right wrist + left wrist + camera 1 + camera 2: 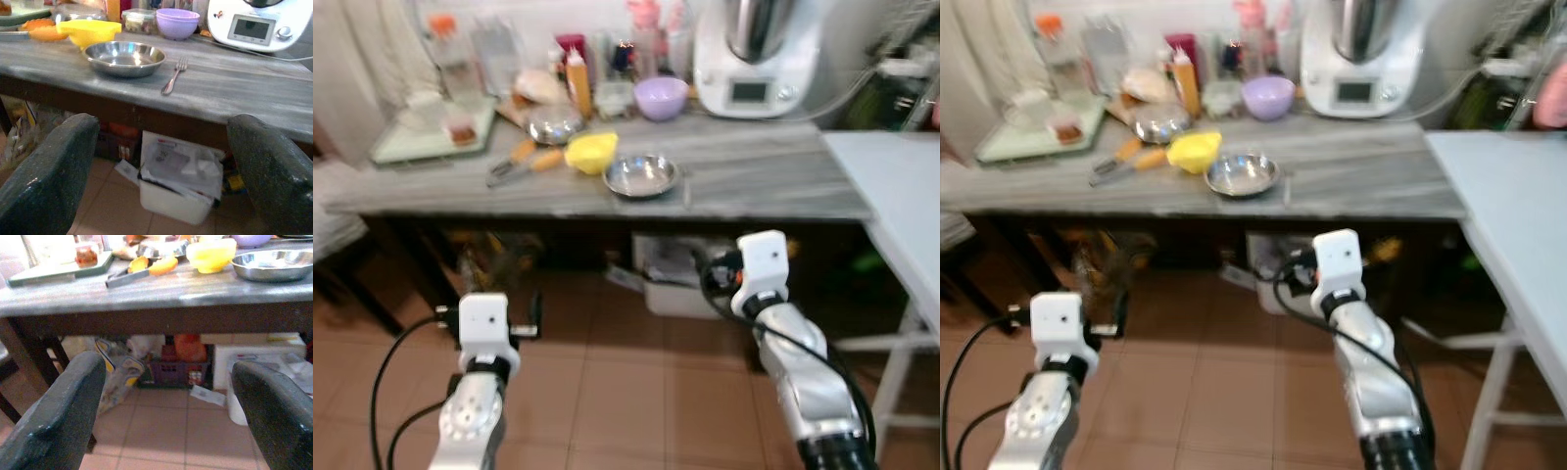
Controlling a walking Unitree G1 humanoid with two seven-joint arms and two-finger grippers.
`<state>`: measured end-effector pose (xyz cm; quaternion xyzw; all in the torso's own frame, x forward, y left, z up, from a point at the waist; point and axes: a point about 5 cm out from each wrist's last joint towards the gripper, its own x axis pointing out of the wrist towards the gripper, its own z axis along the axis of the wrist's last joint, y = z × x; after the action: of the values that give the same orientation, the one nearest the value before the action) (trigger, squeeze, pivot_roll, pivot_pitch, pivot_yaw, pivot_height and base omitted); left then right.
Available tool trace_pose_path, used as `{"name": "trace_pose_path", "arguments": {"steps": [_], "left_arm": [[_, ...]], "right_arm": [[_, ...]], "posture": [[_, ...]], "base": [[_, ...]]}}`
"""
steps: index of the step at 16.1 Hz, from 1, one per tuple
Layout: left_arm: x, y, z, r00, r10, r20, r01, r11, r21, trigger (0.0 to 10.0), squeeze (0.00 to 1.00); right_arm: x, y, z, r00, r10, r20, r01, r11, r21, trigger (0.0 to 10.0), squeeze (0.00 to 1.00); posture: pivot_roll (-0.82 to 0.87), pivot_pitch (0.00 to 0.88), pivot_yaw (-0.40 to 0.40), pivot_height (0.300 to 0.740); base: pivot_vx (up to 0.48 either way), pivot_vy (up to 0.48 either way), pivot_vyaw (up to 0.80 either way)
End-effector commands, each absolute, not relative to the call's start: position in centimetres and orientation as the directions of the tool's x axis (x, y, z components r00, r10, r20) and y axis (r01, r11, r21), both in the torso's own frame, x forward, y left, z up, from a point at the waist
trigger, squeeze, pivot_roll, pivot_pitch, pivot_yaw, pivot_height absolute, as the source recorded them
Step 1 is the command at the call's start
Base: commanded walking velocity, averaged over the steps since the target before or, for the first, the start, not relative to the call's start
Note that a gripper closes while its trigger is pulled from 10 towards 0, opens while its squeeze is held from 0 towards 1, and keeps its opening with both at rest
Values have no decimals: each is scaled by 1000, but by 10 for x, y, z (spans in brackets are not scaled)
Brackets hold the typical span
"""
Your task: Setting the table
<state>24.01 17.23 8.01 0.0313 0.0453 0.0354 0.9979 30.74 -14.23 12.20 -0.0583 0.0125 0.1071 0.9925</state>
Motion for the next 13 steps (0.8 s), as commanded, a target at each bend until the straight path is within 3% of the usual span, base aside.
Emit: {"name": "trace_pose_path", "arguments": {"steps": [1, 3, 13], "left_arm": [[240, 179, 83, 992, 93, -79, -86, 992, 88, 10000, 0], [239, 179, 82, 992, 95, -82, -87, 992, 90, 10000, 0], [247, 174, 90, 1000, 18, -23, -18, 999, 32, 10000, 0]], "right_arm": [[309, -135, 124, 970, 242, -36, -244, 964, -106, 10000, 0], [308, -134, 122, 967, 250, -45, -253, 961, -110, 10000, 0], [315, -131, 126, 973, 229, 10, -226, 965, -136, 10000, 0]], "posture": [[-77, 0, 49, 740], [-70, 0, 49, 740], [-92, 0, 85, 740]], "base": [[-266, 0, 0], [-268, 0, 0], [0, 0, 0]]}}
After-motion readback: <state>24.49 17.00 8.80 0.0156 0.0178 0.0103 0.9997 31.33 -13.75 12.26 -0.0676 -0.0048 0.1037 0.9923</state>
